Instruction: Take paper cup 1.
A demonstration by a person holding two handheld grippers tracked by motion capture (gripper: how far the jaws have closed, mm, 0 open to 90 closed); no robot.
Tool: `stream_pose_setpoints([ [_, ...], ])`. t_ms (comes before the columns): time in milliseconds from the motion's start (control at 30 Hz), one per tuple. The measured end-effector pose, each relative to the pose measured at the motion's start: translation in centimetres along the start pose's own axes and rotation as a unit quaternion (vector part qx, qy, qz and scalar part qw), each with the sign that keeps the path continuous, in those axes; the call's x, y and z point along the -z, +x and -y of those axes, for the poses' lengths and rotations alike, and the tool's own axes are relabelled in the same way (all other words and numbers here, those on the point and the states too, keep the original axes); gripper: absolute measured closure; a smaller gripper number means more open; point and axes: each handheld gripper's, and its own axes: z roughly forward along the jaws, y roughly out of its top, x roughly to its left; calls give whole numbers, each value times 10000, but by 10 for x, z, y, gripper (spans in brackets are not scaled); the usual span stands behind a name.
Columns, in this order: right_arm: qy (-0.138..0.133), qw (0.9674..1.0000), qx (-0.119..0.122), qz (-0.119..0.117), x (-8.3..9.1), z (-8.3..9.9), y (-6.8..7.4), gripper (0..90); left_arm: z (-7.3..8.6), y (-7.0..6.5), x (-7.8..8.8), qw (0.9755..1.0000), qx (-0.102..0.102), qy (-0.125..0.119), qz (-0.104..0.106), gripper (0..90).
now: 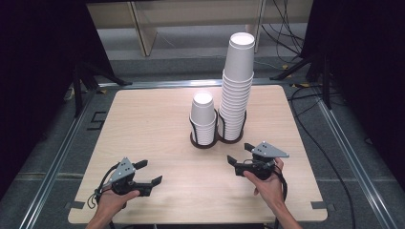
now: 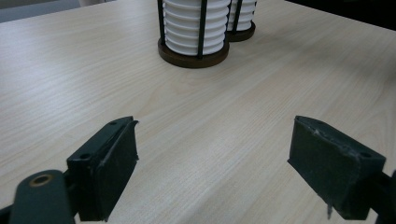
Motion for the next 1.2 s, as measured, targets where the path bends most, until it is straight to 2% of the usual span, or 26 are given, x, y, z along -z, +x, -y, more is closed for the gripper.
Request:
stream_pose_setpoints([
  [167,-41,10000,26,5,0,0,-1,175,0,0,0,10000,-16,0,5,149],
  [233,43,9999,-77,-51,0,0,1,175,0,0,-1,10000,2,-82,38,149],
  [267,15,10000,-8,-22,0,0,0,175,0,0,-1,10000,-4,-82,34,149],
  [300,28,9999,-84,-78,-1,0,1,175,0,0,-1,10000,-1,-82,34,149],
  [400,71,9998,-162,-29,1,0,3,176,0,0,-1,10000,-14,-54,40,149],
  [500,7,10000,-16,-42,0,0,1,175,0,0,-1,10000,4,-74,31,149],
  [867,-12,10000,24,-37,0,0,1,175,0,0,0,9999,14,-121,9,150],
  [900,-23,10000,18,-49,0,0,1,175,-1,1,1,10000,-17,-22,-34,150],
  [967,-48,10000,60,-29,0,-1,0,175,-1,1,2,10000,-28,-18,-48,149],
  [1033,47,9999,-76,-102,0,-1,1,175,-2,1,2,10000,-53,-24,-68,150],
  [1067,60,9999,-84,-112,0,-1,1,175,-1,0,0,9999,6,-124,-59,150],
  [1200,80,9999,-114,-81,0,-1,2,175,-2,-1,1,10000,-20,-64,-44,149],
])
